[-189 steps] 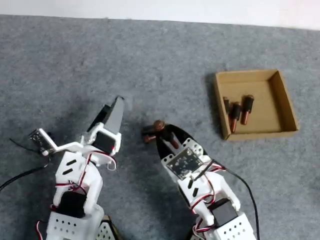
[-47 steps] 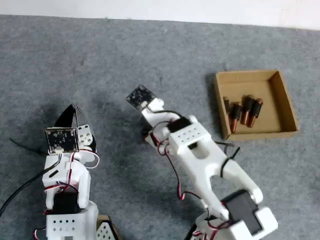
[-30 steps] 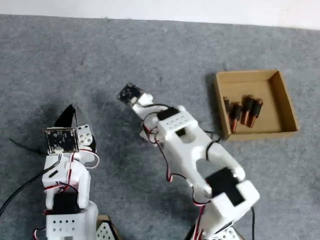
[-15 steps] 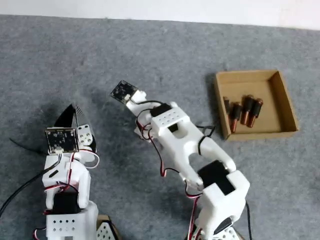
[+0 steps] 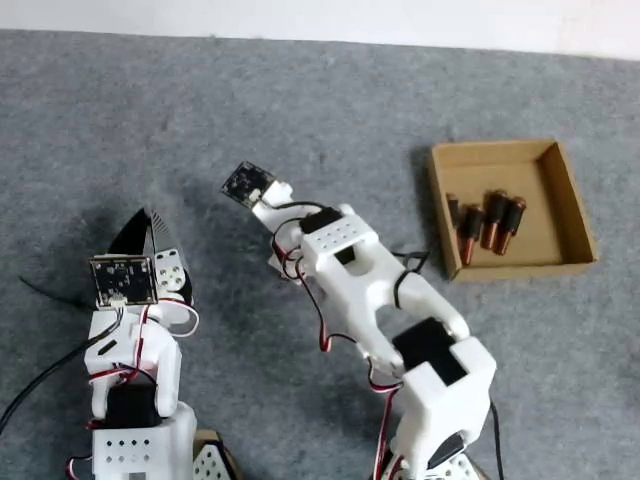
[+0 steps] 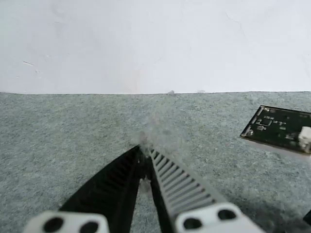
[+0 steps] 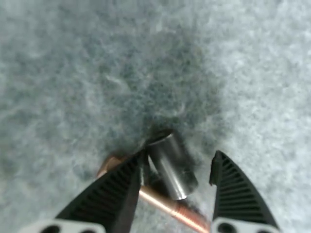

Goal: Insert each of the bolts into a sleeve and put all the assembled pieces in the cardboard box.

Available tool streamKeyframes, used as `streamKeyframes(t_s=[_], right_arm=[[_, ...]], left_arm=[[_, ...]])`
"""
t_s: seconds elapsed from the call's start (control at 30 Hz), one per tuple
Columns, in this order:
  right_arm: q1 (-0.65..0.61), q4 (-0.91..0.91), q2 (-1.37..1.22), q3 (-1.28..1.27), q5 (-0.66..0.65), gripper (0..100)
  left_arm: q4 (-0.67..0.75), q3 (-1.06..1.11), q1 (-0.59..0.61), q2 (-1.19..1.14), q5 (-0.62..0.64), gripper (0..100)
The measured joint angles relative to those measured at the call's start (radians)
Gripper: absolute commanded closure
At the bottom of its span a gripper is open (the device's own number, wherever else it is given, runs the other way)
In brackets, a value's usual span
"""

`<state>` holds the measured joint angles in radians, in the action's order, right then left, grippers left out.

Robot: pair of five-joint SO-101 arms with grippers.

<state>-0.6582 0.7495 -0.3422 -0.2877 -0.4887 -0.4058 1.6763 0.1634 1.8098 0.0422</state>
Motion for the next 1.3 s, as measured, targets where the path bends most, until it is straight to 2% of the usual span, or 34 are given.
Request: streamKeyframes(t_s=[0.23, 0.37, 0.67, 0.83, 1.07, 1.3], right_arm=[[0.002, 0.0, -0.012, 0.0, 0.0, 96.3], [0.002, 0.0, -0.015, 0.0, 0.0, 99.3], [0.014, 0.0, -0.012, 0.0, 0.0, 99.5], [0.037, -0.011, 0.117, -0.075, 0.061, 99.5], [0.092, -0.221, 0.43, -0.425, 0.086, 99.5], [0.104, -0.296, 0.816, -0.723, 0.087, 99.5]], left_arm=[[0.0, 0.0, 0.0, 0.0, 0.0, 99], [0.0, 0.0, 0.0, 0.0, 0.0, 99], [0.0, 0.0, 0.0, 0.0, 0.0, 99], [0.0, 0.0, 0.0, 0.0, 0.0, 99], [0.0, 0.0, 0.0, 0.0, 0.0, 99], [0.0, 0.0, 0.0, 0.0, 0.0, 99]])
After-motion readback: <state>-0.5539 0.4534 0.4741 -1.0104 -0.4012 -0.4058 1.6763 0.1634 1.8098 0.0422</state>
